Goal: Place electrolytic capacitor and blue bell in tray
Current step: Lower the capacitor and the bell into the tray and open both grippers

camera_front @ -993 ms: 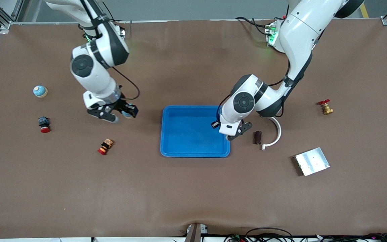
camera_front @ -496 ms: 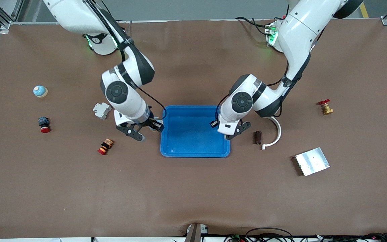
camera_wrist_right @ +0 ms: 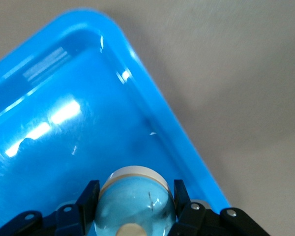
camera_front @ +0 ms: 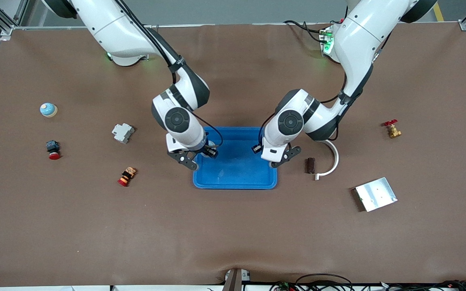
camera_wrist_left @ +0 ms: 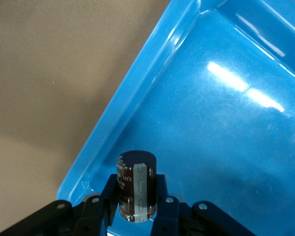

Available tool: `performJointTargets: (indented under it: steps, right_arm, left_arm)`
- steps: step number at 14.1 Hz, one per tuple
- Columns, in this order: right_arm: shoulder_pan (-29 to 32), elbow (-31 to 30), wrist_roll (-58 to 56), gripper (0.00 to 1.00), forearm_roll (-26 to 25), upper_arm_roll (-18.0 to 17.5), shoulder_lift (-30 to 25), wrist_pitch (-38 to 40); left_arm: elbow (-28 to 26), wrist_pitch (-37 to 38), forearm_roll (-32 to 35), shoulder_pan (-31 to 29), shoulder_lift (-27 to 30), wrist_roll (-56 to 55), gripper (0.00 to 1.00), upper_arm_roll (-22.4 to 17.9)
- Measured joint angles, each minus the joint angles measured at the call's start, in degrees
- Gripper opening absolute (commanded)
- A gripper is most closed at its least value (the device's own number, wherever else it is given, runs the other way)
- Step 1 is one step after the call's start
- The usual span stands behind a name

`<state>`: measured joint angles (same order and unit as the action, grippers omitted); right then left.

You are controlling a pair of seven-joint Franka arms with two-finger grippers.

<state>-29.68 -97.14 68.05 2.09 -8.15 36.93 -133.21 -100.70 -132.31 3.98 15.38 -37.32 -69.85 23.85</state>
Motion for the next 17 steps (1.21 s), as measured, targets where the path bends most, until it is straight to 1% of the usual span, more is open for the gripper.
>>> performJointTargets:
  steps: [6,10,12,13,15,16,17]
  right_arm:
    - [-2.24,1.78,2.01,0.00,-0.55,0.30,2.60,-0.07]
    - [-3.77,1.85,6.58,0.00,-4.55,0.32,3.61,-0.95]
    - [-4.96,1.94,9.91,0.00,-7.27,0.33,4.19,-1.04]
    - [-5.37,1.95,11.20,0.00,-8.25,0.33,4.35,-1.05]
    - [-5.63,1.96,12.22,0.00,-8.91,0.37,4.56,-1.46]
    - [-5.63,1.97,12.44,0.00,-8.91,0.39,4.68,-2.38]
    - [-5.63,2.00,12.65,0.00,-8.91,0.42,4.83,-3.28]
  left_arm:
    - [0.00,-0.02,0.00,1.25,-0.77,-2.72,0.00,0.00]
    - [-0.02,0.03,0.00,2.96,-0.93,-4.98,0.00,0.00]
    - [-0.18,0.24,0.00,3.32,-1.19,-5.01,0.07,0.00]
    - [-0.25,0.45,0.00,3.40,-1.39,-5.01,0.15,0.00]
    - [-0.26,0.66,0.00,3.42,-1.79,-5.15,0.39,-0.04]
    - [-0.24,0.66,0.00,3.41,-1.85,-5.53,0.55,-0.09]
    - [-0.09,0.66,0.00,3.41,-1.84,-5.74,0.83,-0.11]
